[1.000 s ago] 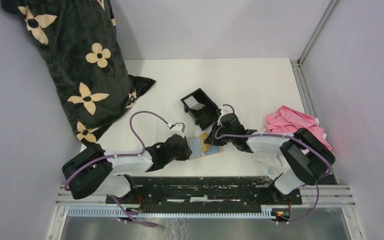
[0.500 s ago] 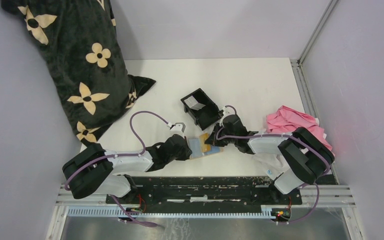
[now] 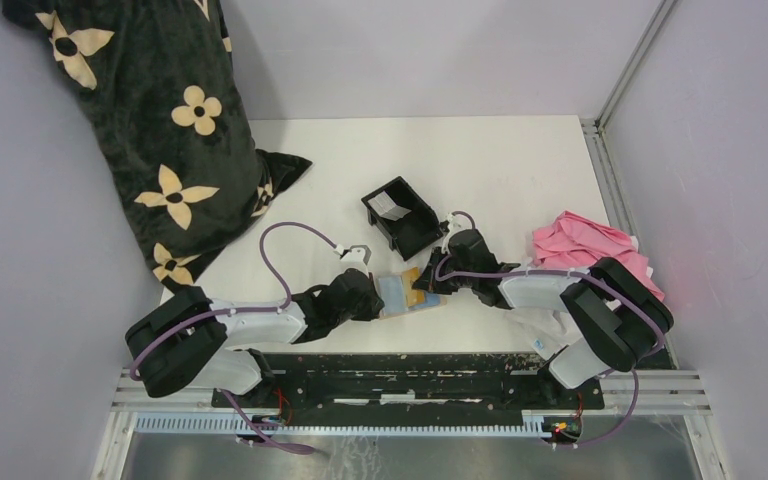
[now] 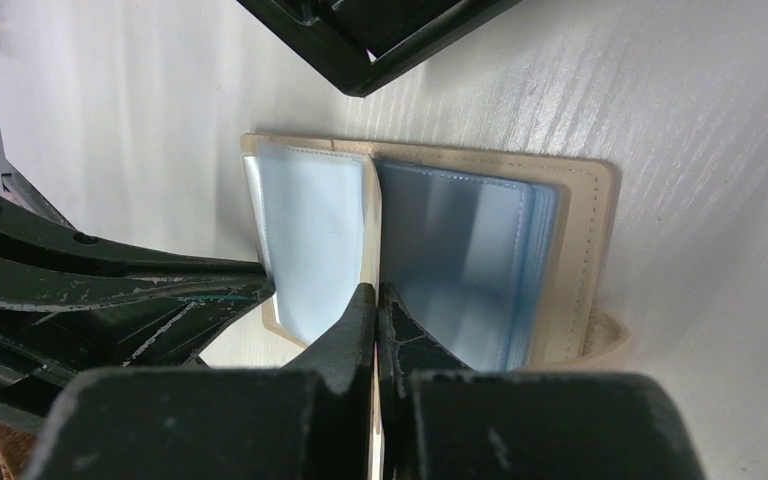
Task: Put the credit cards into the card holder
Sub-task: Insert the credit card into the card holder.
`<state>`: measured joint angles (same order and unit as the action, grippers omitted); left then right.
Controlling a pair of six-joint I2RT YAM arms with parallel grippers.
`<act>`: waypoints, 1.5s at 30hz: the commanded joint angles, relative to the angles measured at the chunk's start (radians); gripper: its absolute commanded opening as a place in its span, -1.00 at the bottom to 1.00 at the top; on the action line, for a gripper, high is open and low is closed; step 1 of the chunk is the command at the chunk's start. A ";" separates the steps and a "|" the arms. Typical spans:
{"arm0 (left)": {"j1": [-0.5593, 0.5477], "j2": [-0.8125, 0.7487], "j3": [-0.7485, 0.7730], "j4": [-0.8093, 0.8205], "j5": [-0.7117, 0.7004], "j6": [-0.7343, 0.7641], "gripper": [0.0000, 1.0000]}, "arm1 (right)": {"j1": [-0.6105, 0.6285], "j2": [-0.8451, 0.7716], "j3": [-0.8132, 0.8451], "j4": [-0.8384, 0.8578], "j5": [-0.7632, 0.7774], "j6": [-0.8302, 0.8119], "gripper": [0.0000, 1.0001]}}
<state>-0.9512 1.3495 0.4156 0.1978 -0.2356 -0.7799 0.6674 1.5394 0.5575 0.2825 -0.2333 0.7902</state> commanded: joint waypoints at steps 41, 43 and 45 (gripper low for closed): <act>-0.025 0.071 0.044 -0.233 -0.098 -0.093 -0.73 | 0.014 0.036 -0.098 -0.017 -0.037 -0.056 -0.98; -0.026 0.071 0.041 -0.242 -0.101 -0.107 -0.74 | 0.015 0.031 -0.099 -0.022 -0.032 -0.059 -0.98; -0.027 0.072 0.037 -0.243 -0.104 -0.117 -0.74 | 0.014 0.032 -0.095 -0.022 -0.035 -0.059 -0.98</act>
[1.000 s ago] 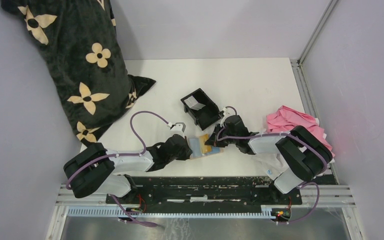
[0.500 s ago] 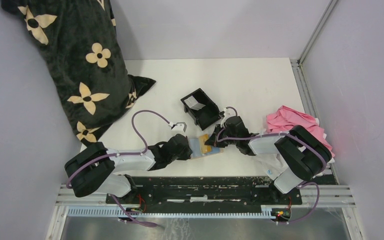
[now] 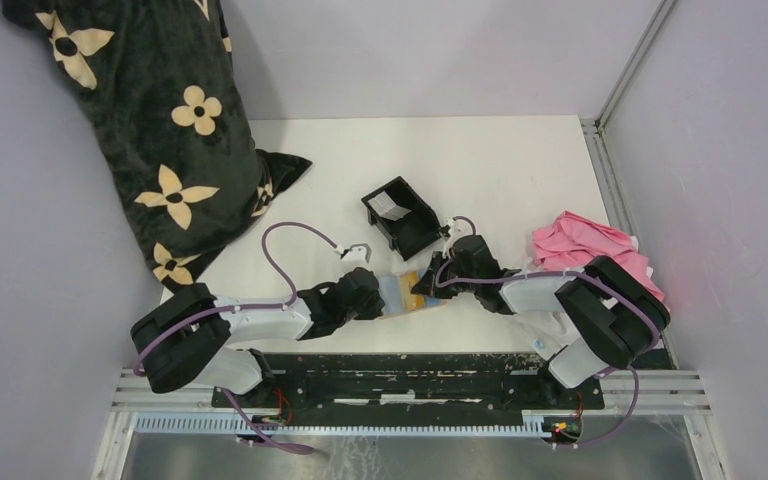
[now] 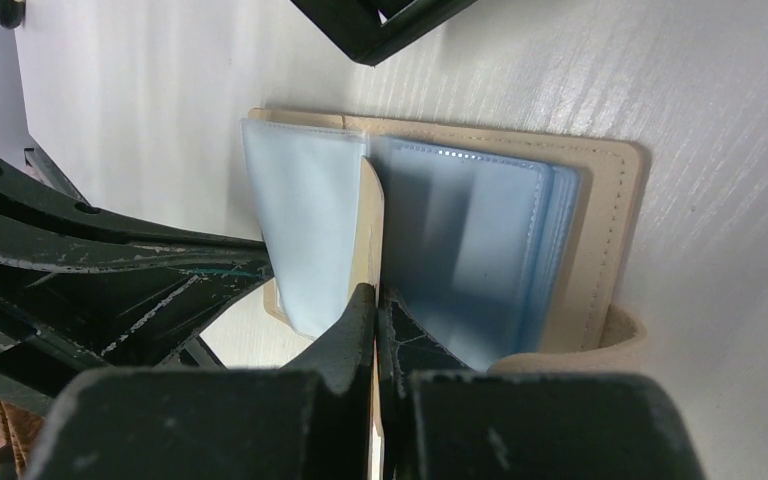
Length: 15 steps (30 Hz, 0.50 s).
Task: Put the credit cards into the card holder
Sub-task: Insert the credit card into the card holder.
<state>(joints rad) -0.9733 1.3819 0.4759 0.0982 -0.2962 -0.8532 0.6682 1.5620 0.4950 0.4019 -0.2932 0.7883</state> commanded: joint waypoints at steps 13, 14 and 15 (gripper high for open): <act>-0.029 0.071 -0.053 -0.131 -0.028 -0.103 -0.78 | 0.013 0.106 0.001 -0.073 -0.009 -0.035 -0.98; -0.033 0.070 -0.055 -0.131 -0.028 -0.109 -0.79 | 0.014 0.112 0.003 -0.064 -0.011 -0.031 -0.98; -0.037 0.068 -0.059 -0.131 -0.027 -0.115 -0.79 | 0.014 0.118 0.003 -0.058 -0.012 -0.028 -0.98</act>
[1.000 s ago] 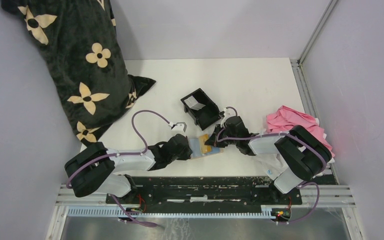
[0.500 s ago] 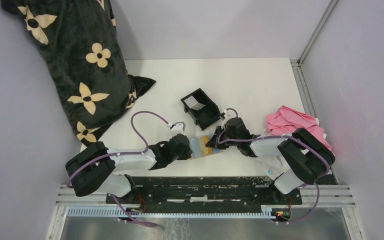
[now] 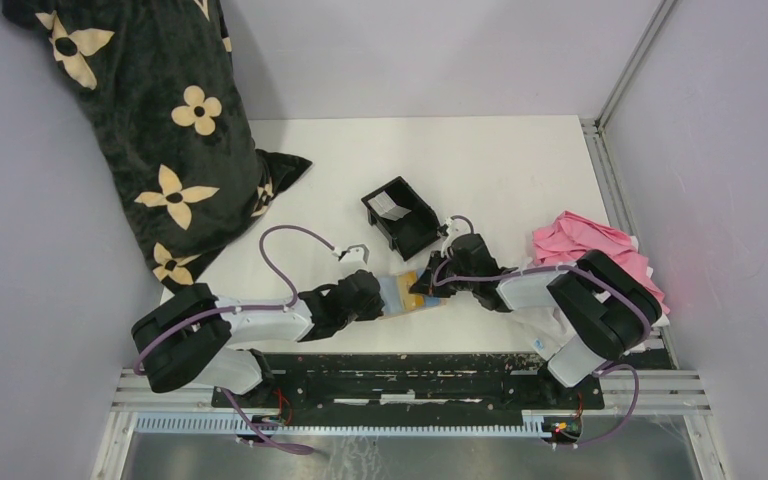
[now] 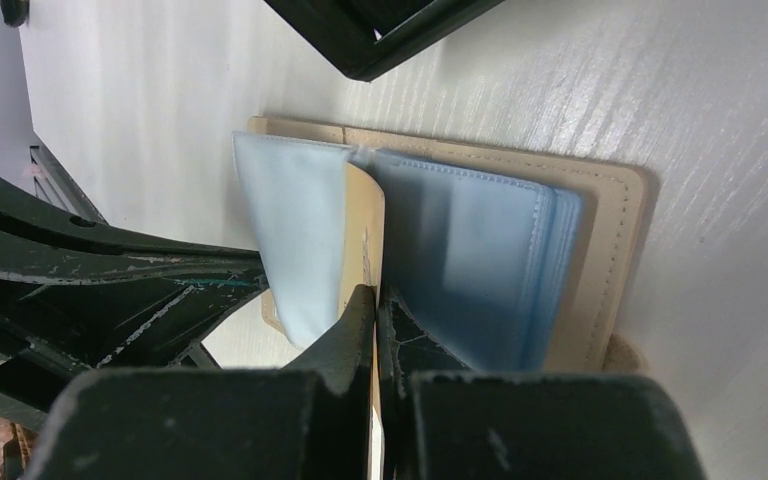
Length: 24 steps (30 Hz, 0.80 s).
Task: Put the credit cards into the card holder
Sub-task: Insert the credit card into the card holder.
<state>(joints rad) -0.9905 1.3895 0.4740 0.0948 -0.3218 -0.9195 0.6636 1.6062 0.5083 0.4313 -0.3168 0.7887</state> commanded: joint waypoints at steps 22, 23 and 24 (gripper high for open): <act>-0.103 0.076 -0.110 -0.126 0.002 -0.156 -0.81 | 0.018 0.129 0.048 -0.058 -0.025 -0.021 -0.98; -0.105 0.079 -0.110 -0.126 0.002 -0.159 -0.81 | 0.018 0.130 0.048 -0.059 -0.028 -0.024 -0.98; -0.105 0.081 -0.109 -0.126 0.001 -0.160 -0.81 | 0.018 0.128 0.048 -0.061 -0.030 -0.025 -0.98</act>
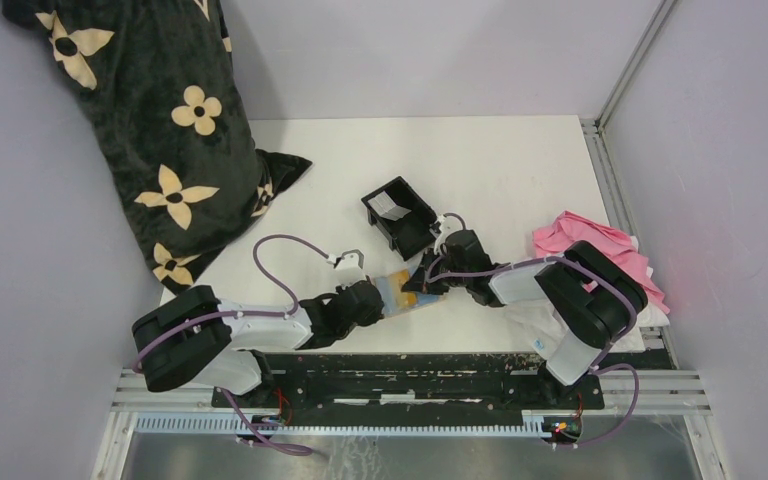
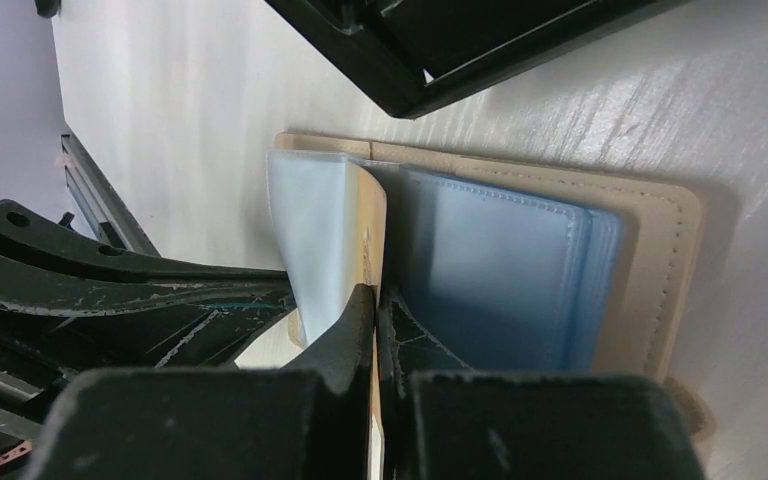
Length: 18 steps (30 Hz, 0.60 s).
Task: Put the credit cards into the card holder
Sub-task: Insert the credit card into the card holder.
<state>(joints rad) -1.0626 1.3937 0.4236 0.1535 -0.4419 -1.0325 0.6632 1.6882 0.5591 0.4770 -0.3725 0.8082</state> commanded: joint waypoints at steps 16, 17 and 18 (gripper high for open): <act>-0.042 0.093 -0.047 -0.182 0.119 -0.050 -0.82 | 0.061 0.045 0.029 -0.246 0.063 -0.104 -0.54; -0.042 0.086 -0.050 -0.182 0.117 -0.051 -0.82 | 0.063 0.031 0.032 -0.265 0.081 -0.109 -0.46; -0.041 0.080 -0.053 -0.182 0.115 -0.052 -0.82 | 0.065 0.015 0.034 -0.283 0.097 -0.113 -0.39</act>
<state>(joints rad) -1.0760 1.4048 0.4290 0.1513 -0.4702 -1.0531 0.6914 1.6985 0.5980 0.4168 -0.3653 0.7788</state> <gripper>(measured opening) 0.097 0.248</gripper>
